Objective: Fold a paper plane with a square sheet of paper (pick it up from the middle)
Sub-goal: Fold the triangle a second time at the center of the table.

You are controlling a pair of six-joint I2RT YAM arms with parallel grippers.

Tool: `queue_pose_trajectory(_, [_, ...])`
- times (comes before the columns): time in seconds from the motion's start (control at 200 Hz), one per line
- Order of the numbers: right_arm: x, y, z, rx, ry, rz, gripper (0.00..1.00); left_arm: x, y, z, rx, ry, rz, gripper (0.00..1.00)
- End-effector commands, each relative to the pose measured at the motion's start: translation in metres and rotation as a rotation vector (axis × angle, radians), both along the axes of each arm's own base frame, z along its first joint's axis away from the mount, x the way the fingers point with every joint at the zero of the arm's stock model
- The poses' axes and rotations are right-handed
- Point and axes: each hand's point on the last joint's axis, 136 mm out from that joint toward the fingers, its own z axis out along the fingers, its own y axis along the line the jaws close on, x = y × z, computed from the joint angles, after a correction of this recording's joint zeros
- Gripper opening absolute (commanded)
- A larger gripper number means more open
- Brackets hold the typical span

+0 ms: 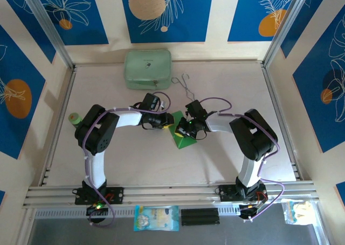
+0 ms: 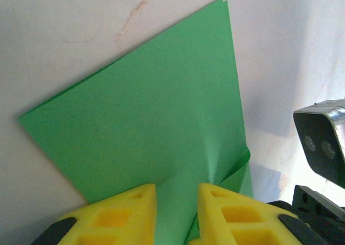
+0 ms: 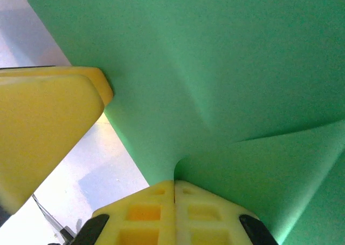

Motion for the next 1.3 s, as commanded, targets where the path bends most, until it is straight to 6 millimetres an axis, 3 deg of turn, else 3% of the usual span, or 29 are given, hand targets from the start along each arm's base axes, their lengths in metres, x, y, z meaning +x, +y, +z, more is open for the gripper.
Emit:
queue_pose_trajectory(0.0, [-0.011, -0.006, -0.016, -0.041, 0.052, 0.0, 0.0, -0.013, 0.005, -0.021, 0.055, 0.054, -0.009, 0.27])
queue_pose_trajectory(0.22, [-0.016, -0.005, -0.022, -0.036, 0.082, 0.01, 0.06, -0.005, 0.002, -0.008, 0.041, 0.038, -0.015, 0.28])
queue_pose_trajectory(0.455, [-0.018, -0.006, -0.026, -0.026, 0.103, 0.011, 0.21, 0.028, -0.002, 0.029, -0.021, -0.019, 0.003, 0.31])
queue_pose_trajectory(0.635, [-0.018, -0.009, -0.025, -0.028, 0.1, 0.008, 0.35, 0.043, 0.014, 0.056, -0.039, -0.073, 0.062, 0.36])
queue_pose_trajectory(0.765, [-0.017, -0.009, -0.024, -0.028, 0.095, 0.011, 0.4, 0.041, 0.027, 0.065, -0.021, -0.096, 0.09, 0.37])
queue_pose_trajectory(0.87, [-0.018, -0.011, -0.026, -0.034, 0.098, 0.008, 0.39, 0.033, 0.032, 0.066, -0.009, -0.093, 0.096, 0.36])
queue_pose_trajectory(1.0, [-0.019, -0.014, -0.029, -0.055, 0.102, 0.003, 0.26, 0.017, 0.035, 0.057, 0.03, -0.072, 0.094, 0.3])
queue_pose_trajectory(1.296, [-0.025, -0.019, -0.036, -0.108, 0.115, 0.004, 0.07, -0.025, 0.013, 0.036, 0.089, -0.013, 0.025, 0.17])
